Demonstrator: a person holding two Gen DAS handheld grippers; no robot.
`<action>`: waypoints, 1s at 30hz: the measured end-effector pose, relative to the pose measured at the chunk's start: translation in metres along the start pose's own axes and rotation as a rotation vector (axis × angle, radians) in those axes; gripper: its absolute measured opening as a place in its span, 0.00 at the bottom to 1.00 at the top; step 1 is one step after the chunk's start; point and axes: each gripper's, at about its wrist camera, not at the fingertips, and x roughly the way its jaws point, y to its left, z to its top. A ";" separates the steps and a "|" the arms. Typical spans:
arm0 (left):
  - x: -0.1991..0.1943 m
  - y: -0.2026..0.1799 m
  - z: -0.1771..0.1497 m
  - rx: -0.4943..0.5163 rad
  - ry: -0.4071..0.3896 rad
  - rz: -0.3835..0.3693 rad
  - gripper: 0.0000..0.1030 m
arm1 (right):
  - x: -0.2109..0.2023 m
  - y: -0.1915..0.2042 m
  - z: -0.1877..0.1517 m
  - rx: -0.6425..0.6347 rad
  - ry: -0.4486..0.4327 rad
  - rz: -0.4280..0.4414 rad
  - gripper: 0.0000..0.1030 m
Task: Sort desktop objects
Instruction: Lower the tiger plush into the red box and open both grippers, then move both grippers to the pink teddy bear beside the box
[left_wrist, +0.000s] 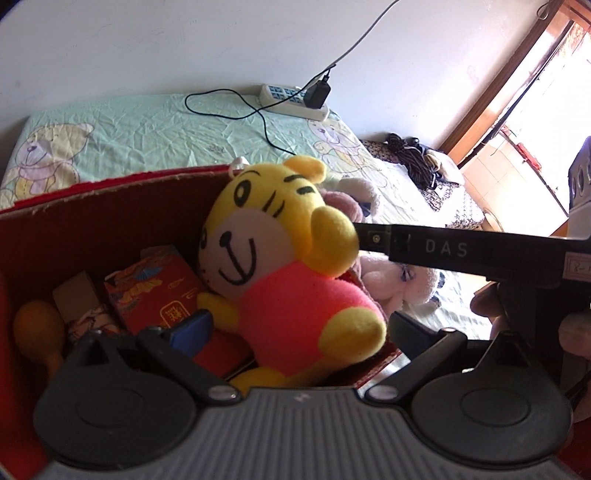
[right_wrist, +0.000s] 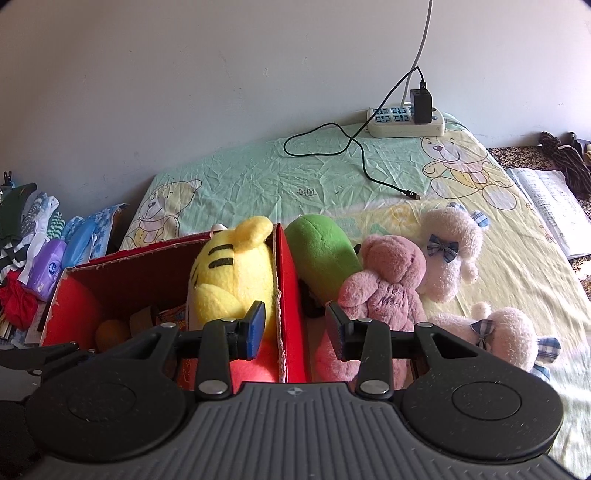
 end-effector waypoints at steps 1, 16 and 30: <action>0.003 -0.001 -0.001 -0.005 0.004 0.016 0.98 | 0.001 0.000 0.000 -0.007 0.006 0.000 0.39; 0.000 -0.044 -0.009 -0.055 -0.047 0.211 0.96 | -0.004 -0.013 0.006 -0.139 0.044 0.042 0.39; -0.017 -0.128 -0.006 0.017 -0.167 0.343 0.92 | -0.027 -0.061 0.016 -0.187 0.024 0.147 0.38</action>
